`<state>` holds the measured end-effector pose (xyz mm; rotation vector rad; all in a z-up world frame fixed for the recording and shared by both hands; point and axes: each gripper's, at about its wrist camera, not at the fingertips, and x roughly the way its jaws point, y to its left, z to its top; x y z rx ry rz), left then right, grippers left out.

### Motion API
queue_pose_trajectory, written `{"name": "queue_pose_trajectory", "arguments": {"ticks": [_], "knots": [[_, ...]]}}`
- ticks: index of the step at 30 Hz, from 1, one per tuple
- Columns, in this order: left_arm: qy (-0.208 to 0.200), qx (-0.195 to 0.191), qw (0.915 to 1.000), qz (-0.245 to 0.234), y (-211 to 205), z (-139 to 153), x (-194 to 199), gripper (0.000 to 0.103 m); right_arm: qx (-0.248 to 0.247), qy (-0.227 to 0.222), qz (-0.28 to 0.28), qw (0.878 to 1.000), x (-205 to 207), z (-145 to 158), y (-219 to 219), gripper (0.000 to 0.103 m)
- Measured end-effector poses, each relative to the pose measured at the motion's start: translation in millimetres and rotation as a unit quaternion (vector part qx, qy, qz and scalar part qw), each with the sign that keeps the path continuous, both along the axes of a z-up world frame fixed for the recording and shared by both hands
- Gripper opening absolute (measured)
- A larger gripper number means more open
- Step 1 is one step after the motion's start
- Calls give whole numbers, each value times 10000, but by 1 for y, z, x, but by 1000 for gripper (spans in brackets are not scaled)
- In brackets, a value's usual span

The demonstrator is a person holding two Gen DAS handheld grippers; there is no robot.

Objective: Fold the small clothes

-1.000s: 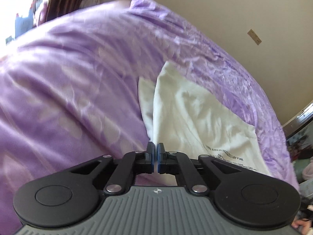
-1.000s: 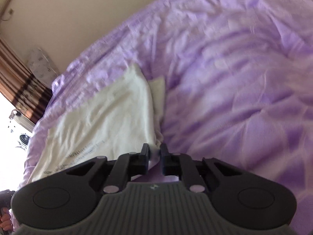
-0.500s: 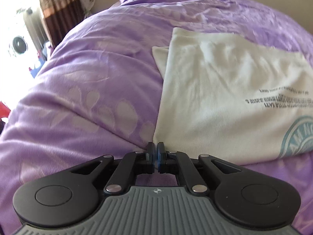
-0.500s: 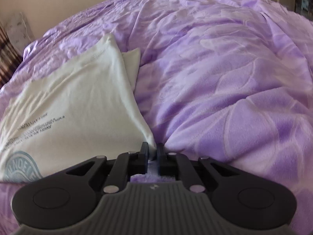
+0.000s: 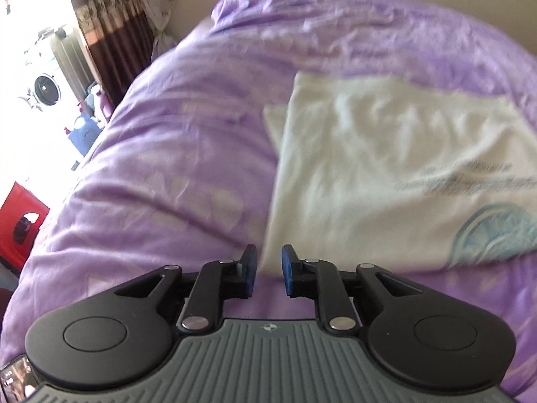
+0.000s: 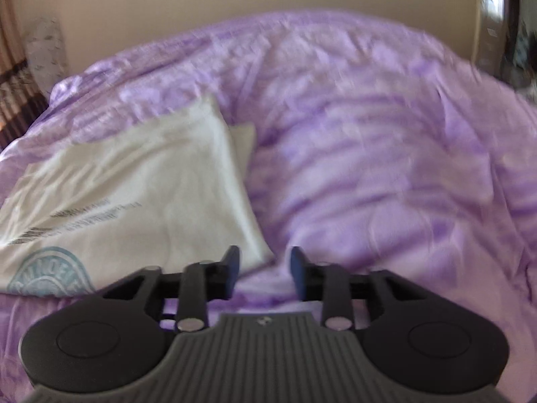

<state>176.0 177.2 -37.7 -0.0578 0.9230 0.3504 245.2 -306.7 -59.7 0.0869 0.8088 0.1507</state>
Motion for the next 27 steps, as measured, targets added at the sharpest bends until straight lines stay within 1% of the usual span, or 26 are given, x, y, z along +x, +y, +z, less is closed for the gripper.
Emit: {"name": "queue_pose_trajectory", "arguments": {"ticks": [2, 5, 7, 10, 12, 13, 15, 17, 19, 21, 24, 27], "knots": [[-251, -208, 9993, -180, -11, 8, 4, 20, 0, -254, 277, 9993, -2, 7, 12, 32], [-471, -461, 9964, -532, -32, 11, 16, 20, 36, -451, 747, 9962, -2, 10, 36, 33], [-610, -592, 9939, -696, -48, 4, 26, 20, 15, -511, 995, 9937, 0, 7, 58, 35], [-841, -935, 9886, -827, -66, -13, 36, 20, 83, -605, 1367, 9887, 0, -1, 89, 41], [-953, -1109, 9845, -970, -76, -23, 37, 20, -19, -690, 1584, 9850, -2, -8, 109, 43], [-985, -1108, 9833, -1059, -81, -29, 38, 20, -139, -740, 1660, 9833, -4, -13, 118, 44], [-931, -883, 9848, -1168, -92, -42, 38, 20, -439, -739, 1770, 9804, -6, -25, 131, 44], [-661, -818, 9873, -1190, -97, -58, 39, 20, -721, -545, 1798, 9795, -8, -41, 135, 44], [-564, -739, 9876, -1265, -98, -70, 34, 20, -762, -321, 1765, 9808, -10, -54, 129, 44], [-567, -705, 9870, -1331, -100, -76, 27, 19, -816, -211, 1736, 9812, -12, -59, 126, 44], [-538, -698, 9866, -1372, -104, -81, 22, 18, -985, -56, 1770, 9793, -14, -66, 128, 44], [-549, -790, 9858, -1377, -102, -82, 17, 18, -1069, 0, 1775, 9783, -18, -68, 128, 44]]}}
